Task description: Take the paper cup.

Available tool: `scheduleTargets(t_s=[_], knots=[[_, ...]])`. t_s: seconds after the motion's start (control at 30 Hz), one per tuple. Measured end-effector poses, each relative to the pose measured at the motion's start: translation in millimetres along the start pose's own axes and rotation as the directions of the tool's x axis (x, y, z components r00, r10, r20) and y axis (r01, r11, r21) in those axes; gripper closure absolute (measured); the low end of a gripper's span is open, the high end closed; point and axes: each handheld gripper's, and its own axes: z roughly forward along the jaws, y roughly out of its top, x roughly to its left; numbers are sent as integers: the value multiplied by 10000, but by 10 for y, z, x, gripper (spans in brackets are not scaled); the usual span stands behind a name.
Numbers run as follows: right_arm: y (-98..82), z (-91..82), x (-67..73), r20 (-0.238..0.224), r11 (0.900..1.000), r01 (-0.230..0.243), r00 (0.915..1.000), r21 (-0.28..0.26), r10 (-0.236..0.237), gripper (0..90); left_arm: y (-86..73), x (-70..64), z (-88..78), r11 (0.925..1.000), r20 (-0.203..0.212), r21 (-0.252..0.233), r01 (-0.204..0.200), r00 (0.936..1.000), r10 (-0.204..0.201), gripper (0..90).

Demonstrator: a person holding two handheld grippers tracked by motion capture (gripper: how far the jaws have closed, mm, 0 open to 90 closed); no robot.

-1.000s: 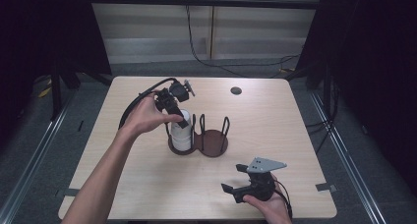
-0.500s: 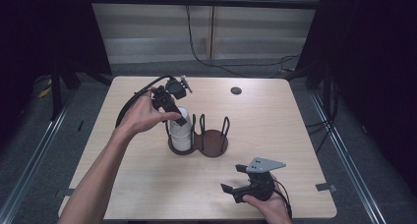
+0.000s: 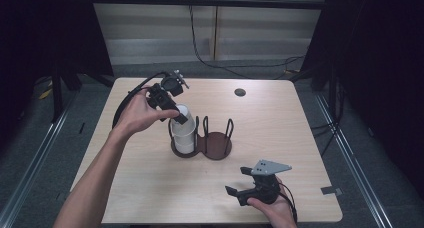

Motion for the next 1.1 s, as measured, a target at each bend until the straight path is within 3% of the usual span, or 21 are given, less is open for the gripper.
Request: scheduleTargets(t_s=[0.3, 0.47, 1.1], knots=[[0, 2, 0, 6, 10000, -13, 10000, 2, 13, 143, 3, -18, -93, 9999, -41, -82, -136, 9999, 136, 377], [2, 1, 3, -14, 10000, -19, 10000, -1, 19, 143, -12, -8, -154, 9996, 63, -253, 119, 9999, -118, 378], [4, 4, -8, 32, 9999, -88, 10000, -48, 88, 143, -188, -20, -428, 9874, 16, -1553, 311, 9995, -312, 377]])
